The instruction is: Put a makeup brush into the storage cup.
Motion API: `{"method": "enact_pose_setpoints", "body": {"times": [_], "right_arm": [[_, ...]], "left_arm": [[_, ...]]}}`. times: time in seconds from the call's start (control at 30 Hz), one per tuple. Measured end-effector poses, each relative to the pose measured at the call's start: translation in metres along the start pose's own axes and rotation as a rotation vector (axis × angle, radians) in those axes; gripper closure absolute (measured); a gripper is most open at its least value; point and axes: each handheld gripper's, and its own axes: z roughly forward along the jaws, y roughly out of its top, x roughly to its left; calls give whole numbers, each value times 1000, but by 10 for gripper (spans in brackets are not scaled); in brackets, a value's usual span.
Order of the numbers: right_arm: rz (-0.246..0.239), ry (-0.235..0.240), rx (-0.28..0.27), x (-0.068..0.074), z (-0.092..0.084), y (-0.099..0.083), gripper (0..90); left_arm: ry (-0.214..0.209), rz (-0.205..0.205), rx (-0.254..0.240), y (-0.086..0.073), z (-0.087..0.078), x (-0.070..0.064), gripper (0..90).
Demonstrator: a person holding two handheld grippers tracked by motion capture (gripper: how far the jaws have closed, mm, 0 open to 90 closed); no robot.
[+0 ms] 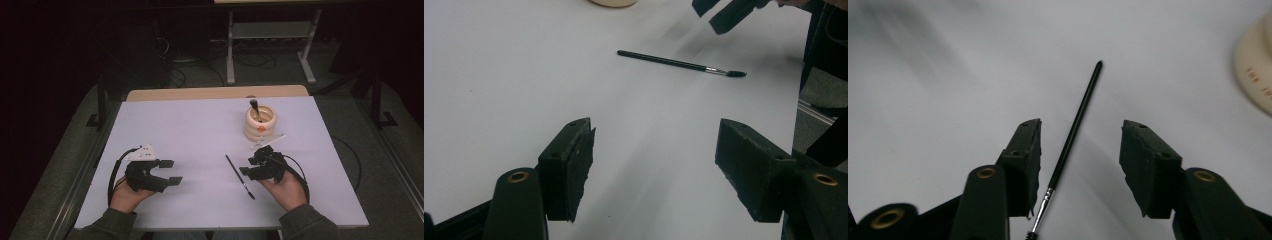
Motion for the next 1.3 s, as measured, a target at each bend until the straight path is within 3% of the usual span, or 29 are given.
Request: {"method": "enact_pose_setpoints", "body": {"times": [0.2,0.6,0.8,1.1,1.17,1.3], "right_arm": [[-2,2,57,4,15,-1,548],[12,2,97,7,32,-8,632],[-6,-4,129,12,41,-11,677],[-12,-95,117,20,43,-15,807],[-31,-116,109,21,44,-16,823],[-2,-107,112,20,44,-16,844]], "left_arm": [[0,1,3,0,1,0,310],[-2,-1,1,0,1,0,311],[-3,1,-2,0,1,0,312],[-2,9,0,1,1,-1,313],[-7,2,-1,1,3,-2,313],[-7,8,5,1,3,-3,313]]}}
